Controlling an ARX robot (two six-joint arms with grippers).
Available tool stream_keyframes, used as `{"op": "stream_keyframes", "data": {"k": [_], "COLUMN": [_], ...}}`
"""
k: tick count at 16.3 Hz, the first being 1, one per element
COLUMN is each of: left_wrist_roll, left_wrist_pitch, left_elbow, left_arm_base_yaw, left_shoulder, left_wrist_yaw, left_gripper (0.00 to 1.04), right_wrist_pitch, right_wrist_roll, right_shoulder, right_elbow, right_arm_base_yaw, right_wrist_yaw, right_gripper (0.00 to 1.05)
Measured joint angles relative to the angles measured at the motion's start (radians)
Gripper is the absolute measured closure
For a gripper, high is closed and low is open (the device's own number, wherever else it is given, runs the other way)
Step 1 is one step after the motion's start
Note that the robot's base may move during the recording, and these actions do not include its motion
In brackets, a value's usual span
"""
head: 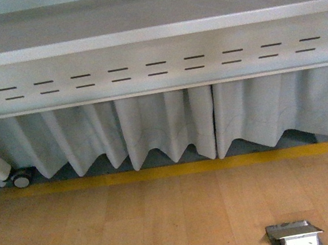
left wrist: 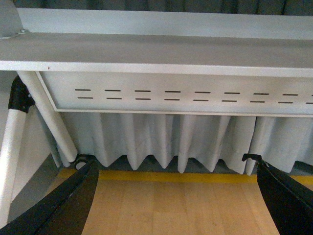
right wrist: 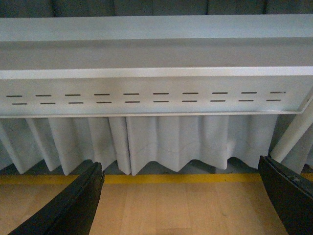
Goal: Open oven
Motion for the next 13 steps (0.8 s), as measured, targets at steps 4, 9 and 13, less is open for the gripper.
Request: {"op": "stream_keyframes", "data": {"k": [4,9,13], "left_wrist_roll": [0.0,0.0,0.0], "left_wrist_pitch": [0.0,0.0,0.0], "left_elbow": [0.0,0.0,0.0], "left_arm_base_yaw": [0.0,0.0,0.0], "left_shoulder": [0.0,0.0,0.0], "left_wrist_yaw": [0.0,0.0,0.0], "left_gripper": [0.07,0.07,0.07], "right_wrist_pitch": [0.0,0.0,0.0], "right_wrist_roll": [0.0,0.0,0.0], "right_shoulder": [0.0,0.0,0.0], "right_elbow": [0.0,0.0,0.0], "right_arm_base_yaw": [0.0,0.0,0.0], "right_wrist_yaw": [0.0,0.0,0.0], "right_gripper": [0.07,0.07,0.07]}}
